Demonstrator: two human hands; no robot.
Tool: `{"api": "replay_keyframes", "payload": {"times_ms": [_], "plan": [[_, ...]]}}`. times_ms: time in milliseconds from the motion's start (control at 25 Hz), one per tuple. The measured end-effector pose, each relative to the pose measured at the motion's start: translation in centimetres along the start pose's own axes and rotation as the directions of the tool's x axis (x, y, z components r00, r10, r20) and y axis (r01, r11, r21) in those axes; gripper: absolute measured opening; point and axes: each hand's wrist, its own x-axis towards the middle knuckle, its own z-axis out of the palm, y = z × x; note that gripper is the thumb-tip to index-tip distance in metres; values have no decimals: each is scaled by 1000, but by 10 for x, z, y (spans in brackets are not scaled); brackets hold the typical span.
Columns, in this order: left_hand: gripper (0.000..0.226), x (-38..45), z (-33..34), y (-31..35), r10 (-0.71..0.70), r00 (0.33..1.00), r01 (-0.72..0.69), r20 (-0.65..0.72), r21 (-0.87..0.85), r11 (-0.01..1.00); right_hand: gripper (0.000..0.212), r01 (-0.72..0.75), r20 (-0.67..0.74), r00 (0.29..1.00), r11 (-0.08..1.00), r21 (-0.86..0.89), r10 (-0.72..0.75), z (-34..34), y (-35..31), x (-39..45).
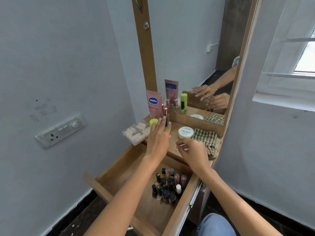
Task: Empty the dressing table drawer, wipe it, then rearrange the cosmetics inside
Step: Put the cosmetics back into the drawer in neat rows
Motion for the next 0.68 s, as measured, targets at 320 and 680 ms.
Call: {"api": "replay_keyframes", "payload": {"times_ms": [320, 680], "plan": [[51, 49, 34, -2, 27, 995, -47, 101, 209, 977, 19, 7, -41, 999, 999, -47, -9, -2, 8, 9], [15, 16, 5, 8, 58, 997, -74, -58, -325, 943, 21, 71, -144, 987, 996, 45, -64, -8, 13, 3]]}}
